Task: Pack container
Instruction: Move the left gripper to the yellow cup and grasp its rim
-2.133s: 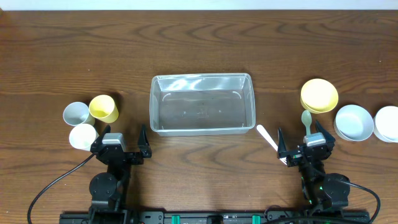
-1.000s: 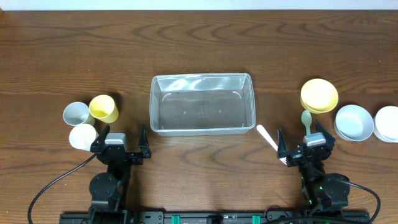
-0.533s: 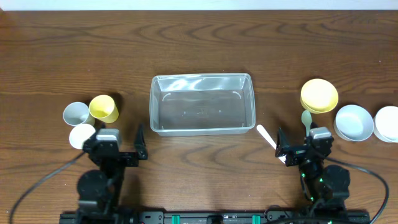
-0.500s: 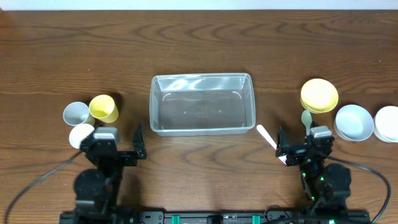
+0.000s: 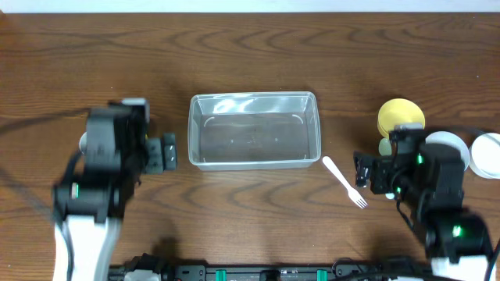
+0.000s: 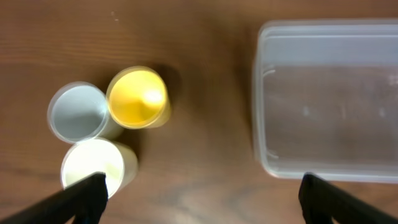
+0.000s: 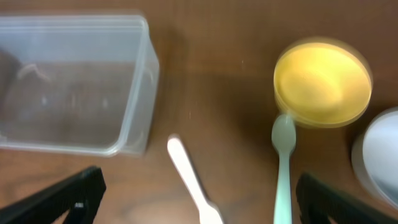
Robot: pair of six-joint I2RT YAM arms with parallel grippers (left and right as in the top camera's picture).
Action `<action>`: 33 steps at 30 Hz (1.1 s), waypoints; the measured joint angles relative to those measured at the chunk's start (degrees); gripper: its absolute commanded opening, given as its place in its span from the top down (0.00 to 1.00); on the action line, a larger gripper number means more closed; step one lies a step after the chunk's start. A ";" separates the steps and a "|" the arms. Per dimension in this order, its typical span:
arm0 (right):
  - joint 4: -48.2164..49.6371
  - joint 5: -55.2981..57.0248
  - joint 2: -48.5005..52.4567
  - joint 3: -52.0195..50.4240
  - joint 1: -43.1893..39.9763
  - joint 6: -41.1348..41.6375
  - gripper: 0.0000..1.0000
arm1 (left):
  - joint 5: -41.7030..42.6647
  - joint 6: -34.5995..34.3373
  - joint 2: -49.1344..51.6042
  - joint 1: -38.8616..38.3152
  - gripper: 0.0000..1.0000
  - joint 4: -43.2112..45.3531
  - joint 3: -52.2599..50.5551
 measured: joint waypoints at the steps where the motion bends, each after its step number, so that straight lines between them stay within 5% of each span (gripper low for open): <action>1: -3.34 0.00 2.60 2.73 0.00 0.00 0.01 | 1.07 -0.15 2.95 0.00 0.02 -2.03 2.38; 9: -13.97 0.31 15.13 17.46 -0.02 0.04 0.01 | 6.47 -1.03 13.29 0.24 0.02 -7.93 9.27; 21: -14.45 4.59 21.46 18.03 -2.12 3.58 0.01 | -0.33 -8.39 21.33 12.26 0.02 -1.79 9.62; 33: -14.51 4.79 22.69 18.03 -2.12 3.80 0.01 | -1.05 -9.90 36.39 12.15 0.02 1.81 9.62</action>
